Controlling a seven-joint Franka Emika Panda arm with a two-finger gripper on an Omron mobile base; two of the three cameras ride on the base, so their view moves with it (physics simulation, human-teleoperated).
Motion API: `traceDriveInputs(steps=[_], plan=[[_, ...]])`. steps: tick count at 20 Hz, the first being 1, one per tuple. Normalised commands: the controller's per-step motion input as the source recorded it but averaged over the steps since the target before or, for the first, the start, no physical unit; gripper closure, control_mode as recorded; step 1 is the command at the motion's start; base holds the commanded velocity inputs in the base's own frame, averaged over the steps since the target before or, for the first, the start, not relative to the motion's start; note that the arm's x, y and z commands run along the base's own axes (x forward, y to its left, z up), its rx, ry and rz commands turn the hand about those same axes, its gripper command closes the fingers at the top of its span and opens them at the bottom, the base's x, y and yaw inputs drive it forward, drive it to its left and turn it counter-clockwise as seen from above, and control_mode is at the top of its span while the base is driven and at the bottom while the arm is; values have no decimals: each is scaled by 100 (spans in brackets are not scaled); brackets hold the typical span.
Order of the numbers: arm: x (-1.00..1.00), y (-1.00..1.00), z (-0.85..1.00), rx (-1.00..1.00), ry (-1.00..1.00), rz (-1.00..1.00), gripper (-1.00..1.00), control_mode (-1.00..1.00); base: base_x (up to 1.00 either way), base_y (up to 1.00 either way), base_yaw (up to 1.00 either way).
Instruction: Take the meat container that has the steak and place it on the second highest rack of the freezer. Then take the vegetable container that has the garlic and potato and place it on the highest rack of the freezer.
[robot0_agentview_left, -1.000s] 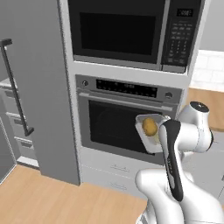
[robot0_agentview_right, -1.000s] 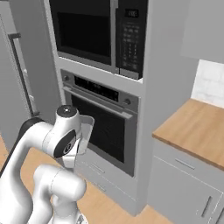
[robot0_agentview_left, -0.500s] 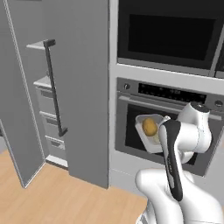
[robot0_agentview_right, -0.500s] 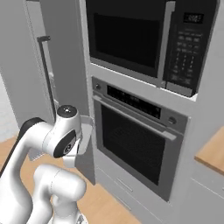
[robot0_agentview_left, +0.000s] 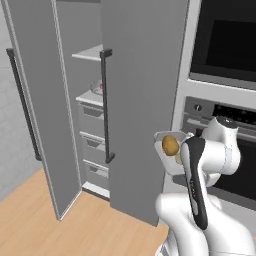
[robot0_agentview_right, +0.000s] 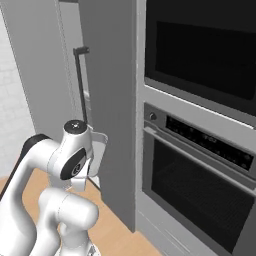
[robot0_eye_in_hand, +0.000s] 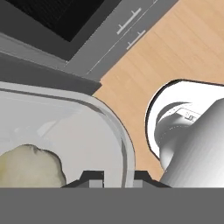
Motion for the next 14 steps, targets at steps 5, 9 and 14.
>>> traceDriveInputs(steps=[5, 9, 14], plan=[[0, 0, 0, 0, 0, 0, 100, 100, 56, 41, 11], [0, 0, 0, 0, 0, 0, 100, 100, 68, 23, 20], [0, 0, 0, 0, 0, 0, 100, 100, 79, 7, 17]])
